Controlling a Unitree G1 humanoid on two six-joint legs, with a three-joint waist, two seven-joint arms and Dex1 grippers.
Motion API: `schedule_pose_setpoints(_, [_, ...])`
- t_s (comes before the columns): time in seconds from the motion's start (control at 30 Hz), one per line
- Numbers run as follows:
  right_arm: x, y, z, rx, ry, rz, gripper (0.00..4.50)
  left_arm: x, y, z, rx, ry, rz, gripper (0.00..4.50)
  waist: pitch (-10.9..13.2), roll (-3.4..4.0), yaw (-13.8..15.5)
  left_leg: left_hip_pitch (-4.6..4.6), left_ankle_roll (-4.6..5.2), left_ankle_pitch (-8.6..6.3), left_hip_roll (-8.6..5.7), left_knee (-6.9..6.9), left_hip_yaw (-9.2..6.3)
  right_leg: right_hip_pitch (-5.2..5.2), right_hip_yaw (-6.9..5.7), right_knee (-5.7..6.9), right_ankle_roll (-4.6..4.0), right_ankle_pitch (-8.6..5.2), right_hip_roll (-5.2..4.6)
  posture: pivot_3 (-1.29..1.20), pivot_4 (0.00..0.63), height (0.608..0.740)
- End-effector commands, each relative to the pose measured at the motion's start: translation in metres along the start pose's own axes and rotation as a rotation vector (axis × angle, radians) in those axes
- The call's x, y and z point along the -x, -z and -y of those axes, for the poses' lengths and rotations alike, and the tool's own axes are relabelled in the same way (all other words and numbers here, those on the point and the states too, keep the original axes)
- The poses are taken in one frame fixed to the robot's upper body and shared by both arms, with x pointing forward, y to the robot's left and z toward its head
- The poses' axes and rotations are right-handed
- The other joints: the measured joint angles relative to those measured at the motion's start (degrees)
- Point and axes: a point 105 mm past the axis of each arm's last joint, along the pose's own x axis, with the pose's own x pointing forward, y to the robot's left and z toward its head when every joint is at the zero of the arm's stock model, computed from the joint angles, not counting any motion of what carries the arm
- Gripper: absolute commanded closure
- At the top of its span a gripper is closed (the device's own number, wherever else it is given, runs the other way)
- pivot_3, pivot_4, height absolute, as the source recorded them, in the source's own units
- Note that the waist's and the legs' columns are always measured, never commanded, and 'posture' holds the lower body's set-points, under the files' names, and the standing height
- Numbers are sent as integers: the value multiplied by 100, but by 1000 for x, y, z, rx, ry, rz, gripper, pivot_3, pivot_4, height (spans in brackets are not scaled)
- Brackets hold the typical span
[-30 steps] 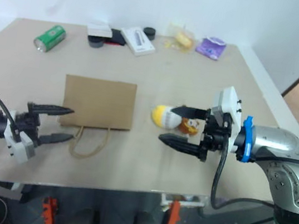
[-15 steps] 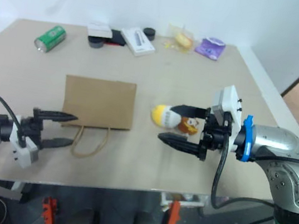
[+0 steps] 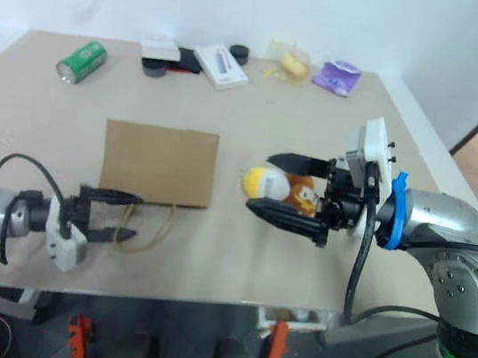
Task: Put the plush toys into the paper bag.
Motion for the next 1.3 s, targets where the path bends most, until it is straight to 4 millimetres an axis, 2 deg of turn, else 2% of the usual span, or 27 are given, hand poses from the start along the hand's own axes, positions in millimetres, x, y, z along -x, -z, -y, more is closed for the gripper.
schedule_pose_setpoints(0.03, [2,-11,-4,52,-1,21,0,-2,-2,-19,-20,-56,13,2178,0,0,0,0,0,0,0,0,0,0,0,0,0,0,1,0,150,740])
schedule_pose_setpoints(0.17, [1,-10,-4,54,1,21,0,-4,-4,-26,15,-88,16,4137,0,0,-1,0,1,1,1,0,0,0,0,0,-2,1,1,0,150,740])
schedule_pose_setpoints(0.2, [1,-10,-5,53,1,22,0,-4,-4,-30,33,-108,15,4404,0,0,0,0,2,1,0,0,0,0,0,0,-2,2,0,0,150,740])
schedule_pose_setpoints(0.37, [-7,-1,-1,20,39,31,0,-9,-5,-68,382,-343,29,4404,0,0,-5,-1,1,3,0,0,-1,0,1,0,2,2,0,0,150,740])
schedule_pose_setpoints(0.4, [-10,4,1,8,56,30,243,-10,-9,-73,430,-362,41,4471,-1,-1,-6,-1,1,3,0,0,-1,0,1,0,2,2,1,0,150,740])
schedule_pose_setpoints(0.47, [-19,18,8,-29,120,14,804,-12,-18,-81,502,-393,68,4500,-2,-3,-18,-1,1,3,2,0,-4,1,1,0,3,2,5,0,150,740])
schedule_pose_setpoints(0.53, [-31,33,16,-62,188,1,1831,-16,-27,-85,556,-406,87,4500,-2,-3,-20,-1,-1,6,1,-1,-5,-1,3,0,1,3,8,0,150,740])
schedule_pose_setpoints(0.7, [-63,63,24,-121,249,-22,3858,-19,-33,-89,665,-462,81,4500,-2,-3,-16,1,-2,15,5,-2,-8,-1,5,0,-5,10,17,0,150,740])
schedule_pose_setpoints(0.77, [-77,75,22,-155,252,-29,4280,-19,-33,-91,707,-491,75,4500,-3,-4,-16,3,-4,17,7,-1,-8,0,6,0,-9,13,21,0,150,740])
schedule_pose_setpoints(0.9, [-102,94,19,-231,263,-10,4280,-20,-33,-99,783,-555,69,4500,-3,-6,-15,1,-1,22,6,-2,-9,-2,6,0,-9,19,22,0,150,740])
schedule_pose_setpoints(1.13, [-152,98,38,-284,325,33,4280,-26,-38,-98,825,-568,71,4500,-4,-6,-23,1,-2,24,9,-2,-9,-6,9,0,-15,26,28,0,150,740])
schedule_pose_setpoints(1.3, [-170,108,51,-315,399,-24,4280,-24,-34,-100,856,-618,61,4500,-4,-7,-12,-1,-1,24,14,-3,-12,-7,6,0,-19,27,34,0,150,740])
